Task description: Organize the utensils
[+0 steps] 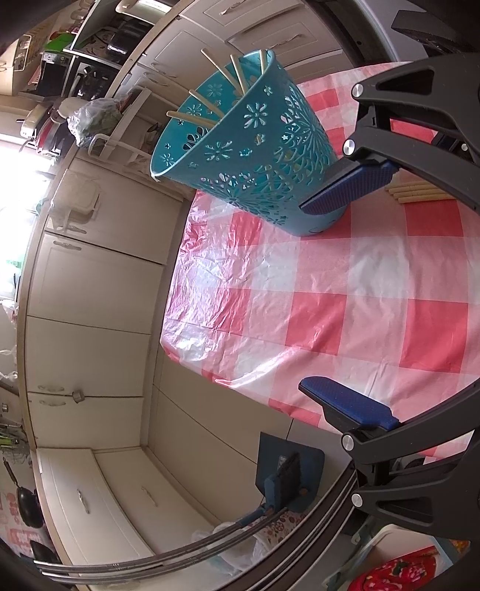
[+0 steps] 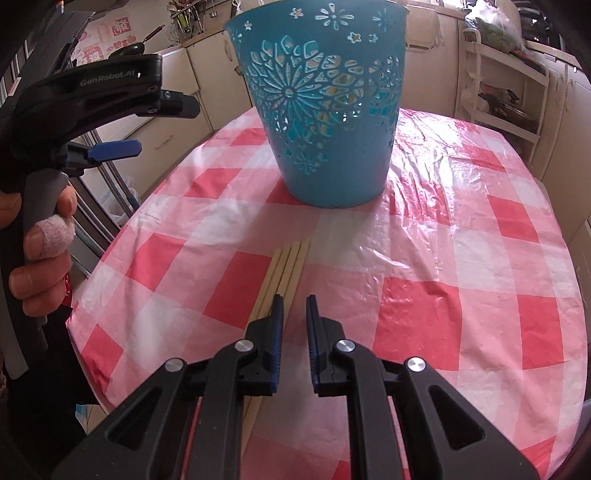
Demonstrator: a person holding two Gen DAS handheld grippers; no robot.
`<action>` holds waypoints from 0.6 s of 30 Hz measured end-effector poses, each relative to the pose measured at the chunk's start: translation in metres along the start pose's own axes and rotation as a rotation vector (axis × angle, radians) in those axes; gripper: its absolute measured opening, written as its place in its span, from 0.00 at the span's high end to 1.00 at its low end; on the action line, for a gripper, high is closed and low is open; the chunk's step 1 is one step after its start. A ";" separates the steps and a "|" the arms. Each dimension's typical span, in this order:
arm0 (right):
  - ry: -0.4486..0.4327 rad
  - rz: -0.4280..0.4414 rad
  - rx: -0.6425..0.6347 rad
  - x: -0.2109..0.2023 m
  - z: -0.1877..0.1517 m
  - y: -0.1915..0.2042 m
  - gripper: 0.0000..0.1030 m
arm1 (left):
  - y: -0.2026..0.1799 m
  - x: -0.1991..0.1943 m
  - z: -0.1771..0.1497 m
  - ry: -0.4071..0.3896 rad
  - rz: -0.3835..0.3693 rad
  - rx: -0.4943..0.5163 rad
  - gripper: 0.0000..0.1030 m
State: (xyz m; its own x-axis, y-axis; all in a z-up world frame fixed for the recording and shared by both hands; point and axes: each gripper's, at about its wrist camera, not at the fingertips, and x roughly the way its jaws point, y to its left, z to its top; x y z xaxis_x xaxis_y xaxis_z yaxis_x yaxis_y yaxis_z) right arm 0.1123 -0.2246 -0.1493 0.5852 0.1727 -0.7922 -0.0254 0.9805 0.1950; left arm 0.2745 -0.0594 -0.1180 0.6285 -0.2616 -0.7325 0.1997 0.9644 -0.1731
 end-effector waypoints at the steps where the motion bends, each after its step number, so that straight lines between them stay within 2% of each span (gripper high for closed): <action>1: 0.002 0.005 -0.001 0.001 0.000 0.001 0.87 | -0.001 0.001 -0.001 0.002 0.002 0.004 0.17; 6: 0.003 -0.011 -0.026 0.003 -0.001 0.005 0.88 | -0.004 0.004 -0.003 0.013 0.006 0.021 0.17; 13: -0.004 -0.071 -0.027 0.002 0.000 -0.005 0.94 | -0.006 0.006 -0.005 0.025 0.006 0.037 0.17; 18: -0.002 -0.089 0.046 -0.001 0.004 -0.028 0.94 | -0.020 0.013 -0.031 0.157 -0.036 0.147 0.17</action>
State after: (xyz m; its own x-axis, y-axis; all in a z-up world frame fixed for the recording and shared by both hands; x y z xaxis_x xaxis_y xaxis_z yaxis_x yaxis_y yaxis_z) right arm 0.1160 -0.2527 -0.1516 0.5852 0.0853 -0.8064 0.0639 0.9865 0.1508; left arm 0.2556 -0.0814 -0.1445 0.4961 -0.2756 -0.8233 0.3349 0.9356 -0.1113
